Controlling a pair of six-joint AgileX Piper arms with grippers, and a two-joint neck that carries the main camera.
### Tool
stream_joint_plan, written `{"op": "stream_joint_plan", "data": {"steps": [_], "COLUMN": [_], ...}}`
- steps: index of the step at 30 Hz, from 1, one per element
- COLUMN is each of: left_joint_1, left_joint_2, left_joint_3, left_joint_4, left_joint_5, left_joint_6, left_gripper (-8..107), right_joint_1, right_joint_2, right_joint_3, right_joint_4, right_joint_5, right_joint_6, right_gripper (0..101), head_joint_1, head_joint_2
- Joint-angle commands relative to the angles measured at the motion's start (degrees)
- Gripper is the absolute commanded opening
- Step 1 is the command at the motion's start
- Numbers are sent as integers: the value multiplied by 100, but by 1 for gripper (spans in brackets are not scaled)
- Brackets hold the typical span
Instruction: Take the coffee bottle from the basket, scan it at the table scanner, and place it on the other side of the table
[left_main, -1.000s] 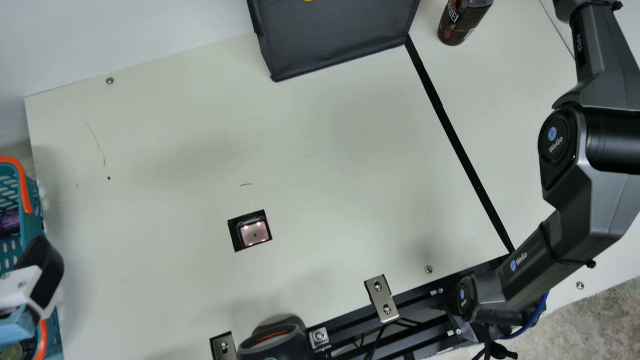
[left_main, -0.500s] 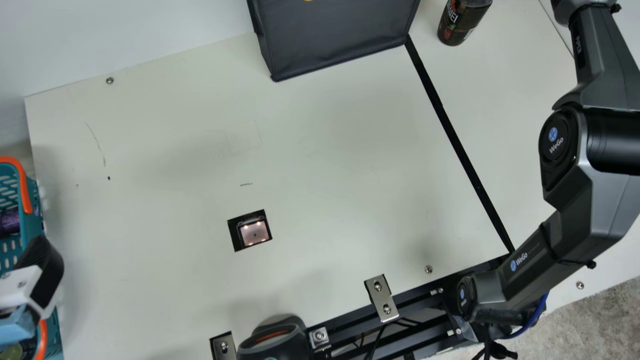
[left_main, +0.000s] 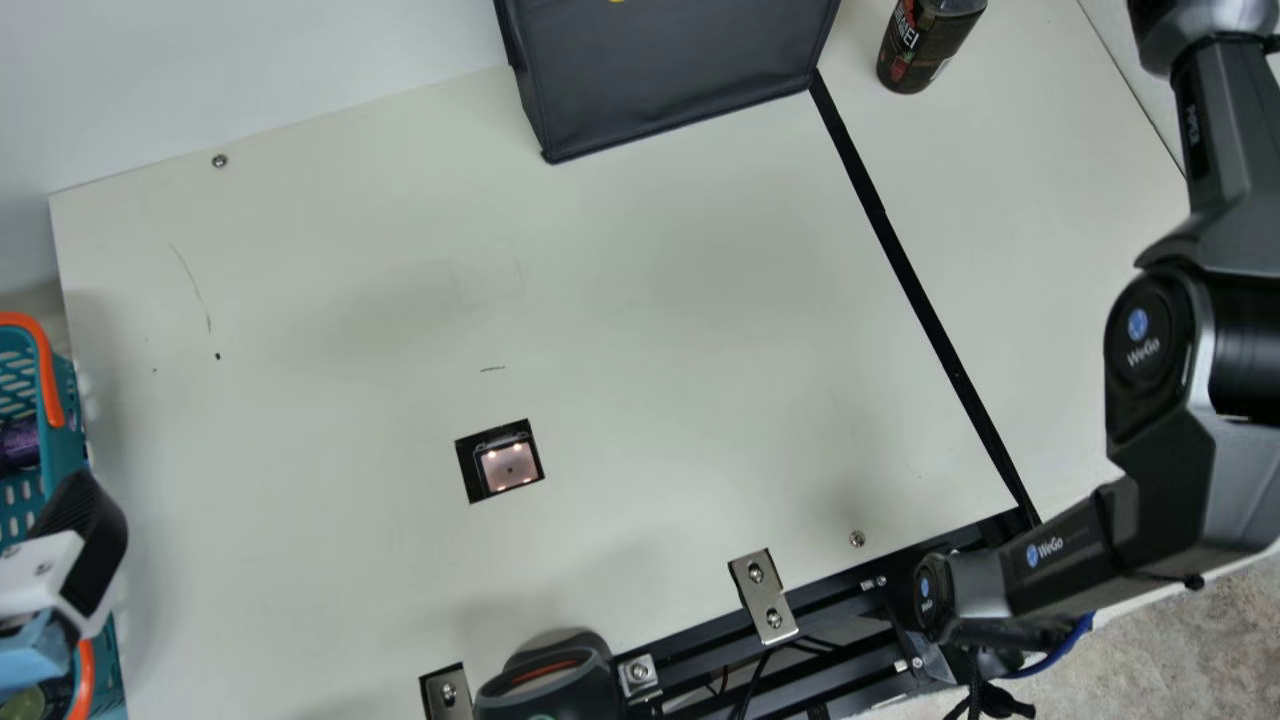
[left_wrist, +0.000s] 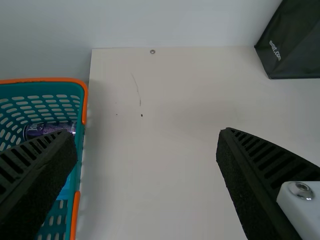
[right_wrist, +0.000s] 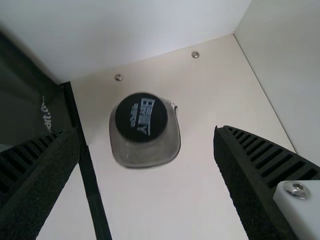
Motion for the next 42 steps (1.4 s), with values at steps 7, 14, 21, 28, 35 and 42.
{"op": "stream_joint_plan", "data": {"steps": [7,14,21,28,35,42], "left_joint_1": [0,0,83,371,490,490], "left_joint_2": [0,0,6,26,33,33], "left_joint_3": [0,0,-191,-857,-1137,-1136], "left_joint_4": [0,0,58,260,336,336], "left_joint_5": [0,0,200,901,1184,1196], "left_joint_6": [0,0,0,0,0,0], "left_gripper": [90,90,90,90,90,90], "right_joint_1": [54,156,384,915,1446,1976], "right_joint_2": [-1314,-2544,-3083,-3784,-4486,-5187], "right_joint_3": [1245,2301,2585,2491,2398,2304], "right_joint_4": [113,195,170,-21,-213,-404], "right_joint_5": [-56,71,405,1034,1664,2293], "right_joint_6": [-49,47,156,240,324,408], "right_gripper": [95,95,95,95,95,95], "head_joint_1": [-166,-166,-166,-166,-166,-166], "head_joint_2": [-13,-13,254,1189,1987,1987]}}
